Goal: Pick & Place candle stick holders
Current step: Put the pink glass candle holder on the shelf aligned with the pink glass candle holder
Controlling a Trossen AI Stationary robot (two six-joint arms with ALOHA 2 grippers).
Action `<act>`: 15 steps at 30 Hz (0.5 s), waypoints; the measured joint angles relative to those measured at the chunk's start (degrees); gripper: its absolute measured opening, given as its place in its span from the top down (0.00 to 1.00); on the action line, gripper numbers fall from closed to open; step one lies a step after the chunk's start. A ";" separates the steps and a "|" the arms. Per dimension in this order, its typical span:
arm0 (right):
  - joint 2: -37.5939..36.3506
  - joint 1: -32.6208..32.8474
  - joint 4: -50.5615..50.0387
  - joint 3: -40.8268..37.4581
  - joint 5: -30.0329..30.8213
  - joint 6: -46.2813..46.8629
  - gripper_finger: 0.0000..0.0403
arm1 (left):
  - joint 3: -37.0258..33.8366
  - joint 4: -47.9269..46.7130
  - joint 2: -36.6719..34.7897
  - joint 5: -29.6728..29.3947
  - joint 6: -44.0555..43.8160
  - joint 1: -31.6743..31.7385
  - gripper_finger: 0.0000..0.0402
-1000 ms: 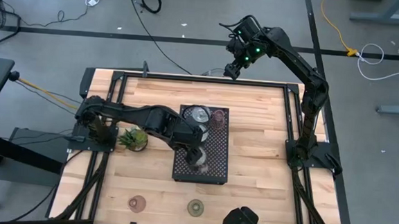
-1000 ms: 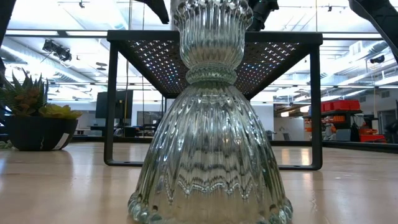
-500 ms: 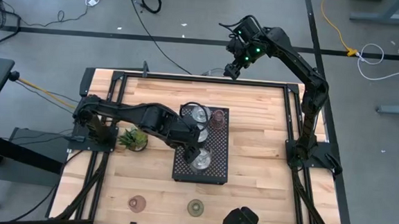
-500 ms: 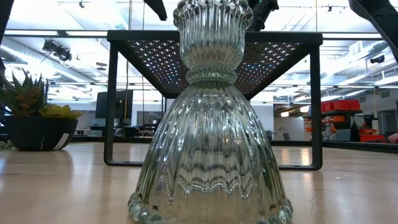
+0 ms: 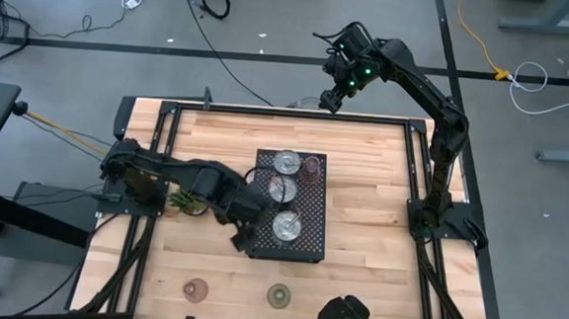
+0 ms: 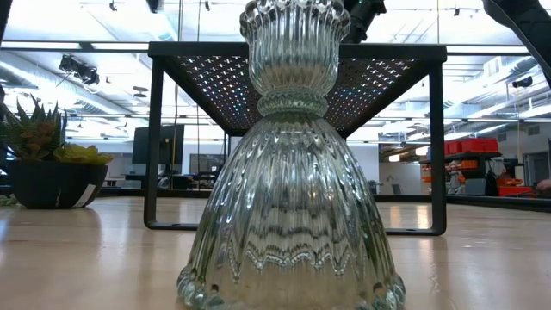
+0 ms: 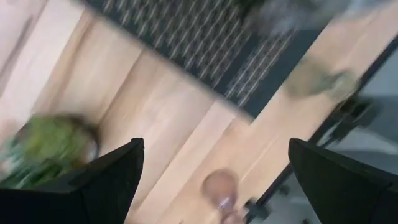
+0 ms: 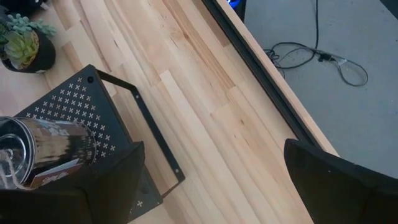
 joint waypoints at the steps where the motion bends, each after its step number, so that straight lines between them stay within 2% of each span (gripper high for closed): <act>1: -0.01 -0.02 -0.02 0.00 0.00 0.01 0.05 | 0.00 -1.80 0.00 0.02 -0.43 -0.78 0.01; 9: -0.01 -0.02 -0.03 0.00 -0.19 0.41 0.05 | -0.86 -2.26 0.00 0.68 -6.10 -9.63 0.01; 15: 0.00 0.00 0.09 0.00 -0.57 1.03 0.05 | -1.01 -2.27 0.02 1.01 -19.42 -17.12 0.01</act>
